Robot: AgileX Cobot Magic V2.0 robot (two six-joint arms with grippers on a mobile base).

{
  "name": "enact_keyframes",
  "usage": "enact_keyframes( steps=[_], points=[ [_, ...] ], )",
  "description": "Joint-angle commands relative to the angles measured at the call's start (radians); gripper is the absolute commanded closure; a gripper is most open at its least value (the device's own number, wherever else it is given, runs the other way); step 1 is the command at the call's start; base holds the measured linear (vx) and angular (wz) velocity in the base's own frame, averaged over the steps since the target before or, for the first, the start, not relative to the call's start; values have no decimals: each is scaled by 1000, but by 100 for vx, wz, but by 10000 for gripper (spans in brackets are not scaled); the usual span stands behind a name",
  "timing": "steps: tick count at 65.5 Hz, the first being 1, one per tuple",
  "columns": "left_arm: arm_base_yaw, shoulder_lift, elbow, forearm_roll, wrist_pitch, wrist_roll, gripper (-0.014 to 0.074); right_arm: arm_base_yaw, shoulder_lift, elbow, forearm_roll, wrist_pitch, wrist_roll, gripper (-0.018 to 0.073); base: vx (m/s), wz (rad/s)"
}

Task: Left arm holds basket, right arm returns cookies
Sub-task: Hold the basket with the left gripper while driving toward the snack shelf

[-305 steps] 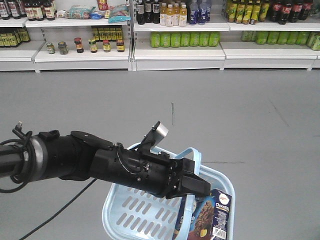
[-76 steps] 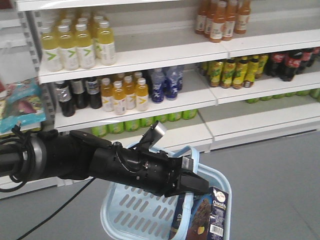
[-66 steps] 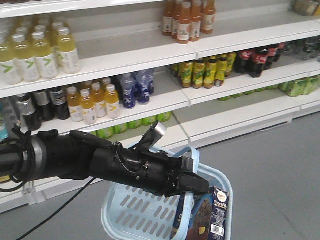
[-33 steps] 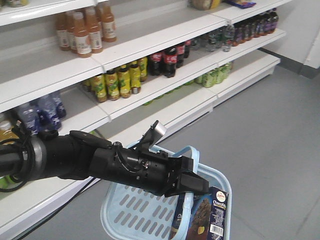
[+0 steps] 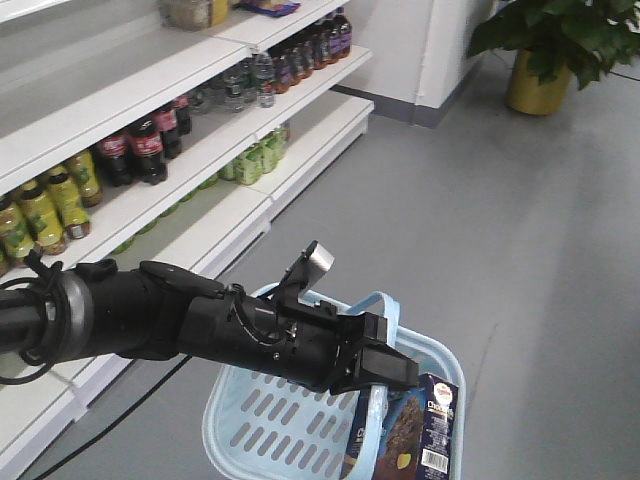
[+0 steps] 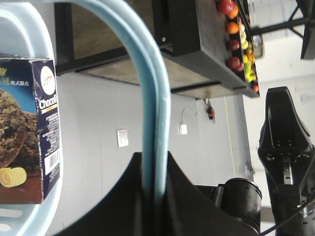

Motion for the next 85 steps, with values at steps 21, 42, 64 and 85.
enact_keyframes(
  steps=[21,42,64,85],
  points=[
    [-1,-52,-22,-103,69,9,604,-6,-12,3,-3,-79,-8,567,14,-55],
    [-1,-52,-22,-103,69,9,604,-6,-12,3,-3,-79,-8,567,14,-56],
    [-1,-52,-22,-103,69,9,604,-6,-12,3,-3,-79,-8,567,14,-46],
    [-1,-52,-22,-103,70,9,604,-6,-12,3,-3,-79,-8,567,22,-9]
  ],
)
